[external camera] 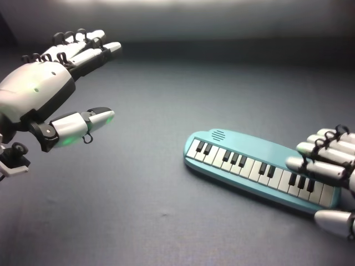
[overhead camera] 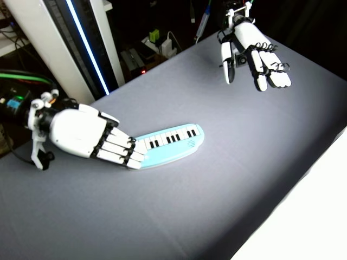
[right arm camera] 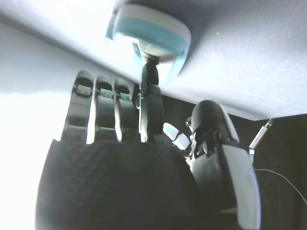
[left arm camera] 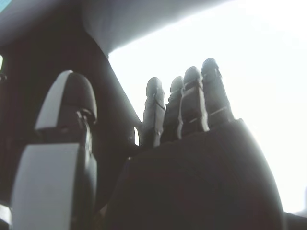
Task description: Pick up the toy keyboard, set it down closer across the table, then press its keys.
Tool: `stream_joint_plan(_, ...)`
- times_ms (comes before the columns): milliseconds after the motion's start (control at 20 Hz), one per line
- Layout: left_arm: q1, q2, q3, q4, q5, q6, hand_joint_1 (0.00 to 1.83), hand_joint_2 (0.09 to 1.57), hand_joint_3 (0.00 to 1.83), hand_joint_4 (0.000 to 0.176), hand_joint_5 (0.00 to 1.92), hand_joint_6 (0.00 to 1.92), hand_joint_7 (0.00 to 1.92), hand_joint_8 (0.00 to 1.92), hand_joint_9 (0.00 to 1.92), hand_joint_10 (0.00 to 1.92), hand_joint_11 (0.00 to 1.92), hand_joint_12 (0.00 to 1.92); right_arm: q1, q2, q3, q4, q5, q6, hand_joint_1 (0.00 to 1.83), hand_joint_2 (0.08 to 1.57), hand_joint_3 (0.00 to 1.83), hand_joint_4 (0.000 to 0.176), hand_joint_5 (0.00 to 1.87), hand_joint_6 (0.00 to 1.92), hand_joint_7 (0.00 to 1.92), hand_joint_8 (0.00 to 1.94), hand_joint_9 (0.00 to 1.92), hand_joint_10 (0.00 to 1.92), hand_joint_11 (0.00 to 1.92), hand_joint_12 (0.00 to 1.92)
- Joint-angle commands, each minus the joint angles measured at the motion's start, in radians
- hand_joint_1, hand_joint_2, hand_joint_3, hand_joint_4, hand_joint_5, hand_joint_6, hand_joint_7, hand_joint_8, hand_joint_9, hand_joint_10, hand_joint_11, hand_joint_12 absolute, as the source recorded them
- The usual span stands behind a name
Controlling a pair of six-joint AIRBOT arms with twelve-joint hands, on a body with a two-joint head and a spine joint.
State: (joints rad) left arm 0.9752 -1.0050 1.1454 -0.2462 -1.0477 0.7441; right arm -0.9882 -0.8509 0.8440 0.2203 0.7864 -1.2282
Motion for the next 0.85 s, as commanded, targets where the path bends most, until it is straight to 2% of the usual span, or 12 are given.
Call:
stream_joint_plan(0, -0.007, 0.008, -0.004, 0.009, -0.135, 0.0, 0.83, 1.31, 0.0, 0.0, 0.17, 0.0, 0.0, 0.0, 0.0, 0.0, 0.0, 0.0, 0.01, 0.021, -0.006, -0.002, 0.177, 0.014, 0.0, 1.43, 0.01, 0.07, 0.0, 0.0, 0.0, 0.0, 0.0, 0.0, 0.0, 0.0)
stream_joint_plan(100, 0.005, 0.013, -0.012, 0.004, -0.156, 0.0, 0.79, 1.31, 0.0, 0.0, 0.18, 0.01, 0.0, 0.0, 0.0, 0.0, 0.0, 0.0, 0.01, 0.05, -0.021, -0.002, 0.263, 0.039, 0.0, 1.42, 0.01, 0.065, 0.0, 0.0, 0.0, 0.0, 0.0, 0.0, 0.0, 0.0)
stream_joint_plan(250, 0.041, 0.026, -0.034, -0.022, -0.223, 0.0, 0.78, 1.31, 0.0, 0.0, 0.15, 0.0, 0.0, 0.0, 0.0, 0.0, 0.0, 0.0, 0.01, 0.078, -0.037, 0.001, 0.387, 0.067, 0.0, 1.4, 0.0, 0.106, 0.0, 0.0, 0.0, 0.0, 0.0, 0.0, 0.0, 0.0)
stream_joint_plan(350, 0.066, 0.036, -0.051, -0.042, -0.291, 0.0, 0.66, 1.34, 0.01, 0.051, 0.02, 0.0, 0.0, 0.0, 0.0, 0.0, 0.0, 0.0, 0.01, 0.096, -0.049, 0.015, 0.475, 0.068, 0.0, 1.41, 0.0, 0.065, 0.0, 0.0, 0.0, 0.0, 0.0, 0.0, 0.0, 0.0)
stream_joint_plan(400, 0.074, 0.041, -0.06, -0.048, -0.322, 0.0, 0.61, 1.35, 0.01, 0.04, 0.0, 0.0, 0.0, 0.0, 0.0, 0.0, 0.0, 0.0, 0.009, 0.102, -0.051, 0.021, 0.505, 0.068, 0.01, 1.41, 0.0, 0.071, 0.0, 0.0, 0.0, 0.0, 0.0, 0.0, 0.0, 0.0)
stream_joint_plan(450, 0.083, 0.048, -0.069, -0.056, -0.357, 0.0, 0.56, 1.34, 0.0, 0.073, 0.0, 0.0, 0.0, 0.0, 0.0, 0.0, 0.0, 0.0, 0.009, 0.108, -0.054, 0.027, 0.541, 0.068, 0.01, 1.4, 0.0, 0.088, 0.0, 0.0, 0.0, 0.0, 0.0, 0.0, 0.0, 0.0)
stream_joint_plan(500, 0.092, 0.055, -0.078, -0.064, -0.397, 0.0, 0.51, 1.32, 0.0, 0.094, 0.0, 0.0, 0.0, 0.0, 0.0, 0.0, 0.0, 0.0, 0.008, 0.115, -0.058, 0.036, 0.579, 0.068, 0.01, 1.39, 0.0, 0.096, 0.0, 0.0, 0.0, 0.0, 0.0, 0.0, 0.0, 0.0)
stream_joint_plan(550, 0.099, 0.06, -0.086, -0.07, -0.426, 0.001, 0.51, 1.35, 0.01, 0.069, 0.0, 0.0, 0.0, 0.0, 0.0, 0.0, 0.0, 0.0, 0.007, 0.12, -0.06, 0.042, 0.606, 0.068, 0.0, 1.38, 0.0, 0.116, 0.0, 0.0, 0.0, 0.0, 0.0, 0.0, 0.0, 0.0)
stream_joint_plan(600, 0.108, 0.068, -0.097, -0.077, -0.472, 0.003, 0.48, 1.36, 0.01, 0.063, 0.0, 0.0, 0.0, 0.0, 0.0, 0.0, 0.0, 0.0, 0.004, 0.128, -0.067, 0.052, 0.652, 0.068, 0.0, 1.38, 0.0, 0.11, 0.0, 0.0, 0.0, 0.0, 0.0, 0.0, 0.0, 0.0)
stream_joint_plan(650, 0.113, 0.072, -0.102, -0.078, -0.491, 0.005, 0.4, 1.36, 0.01, 0.08, 0.0, 0.0, 0.0, 0.0, 0.0, 0.0, 0.0, 0.0, 0.0, 0.135, -0.07, 0.057, 0.679, 0.068, 0.0, 1.39, 0.0, 0.144, 0.0, 0.0, 0.0, 0.0, 0.0, 0.0, 0.0, 0.0)
stream_joint_plan(750, 0.126, 0.091, -0.128, -0.079, -0.56, 0.025, 0.26, 1.38, 0.02, 0.091, 0.0, 0.0, 0.0, 0.0, 0.0, 0.0, 0.0, 0.0, -0.012, 0.153, -0.086, 0.066, 0.76, 0.068, 0.07, 1.4, 0.0, 0.114, 0.0, 0.0, 0.0, 0.0, 0.0, 0.0, 0.0, 0.0)
stream_joint_plan(800, 0.13, 0.097, -0.136, -0.08, -0.589, 0.03, 0.28, 1.39, 0.01, 0.104, 0.0, 0.0, 0.0, 0.0, 0.0, 0.0, 0.0, 0.0, -0.014, 0.157, -0.09, 0.067, 0.782, 0.068, 0.13, 1.4, 0.0, 0.074, 0.0, 0.0, 0.0, 0.0, 0.0, 0.0, 0.0, 0.0)
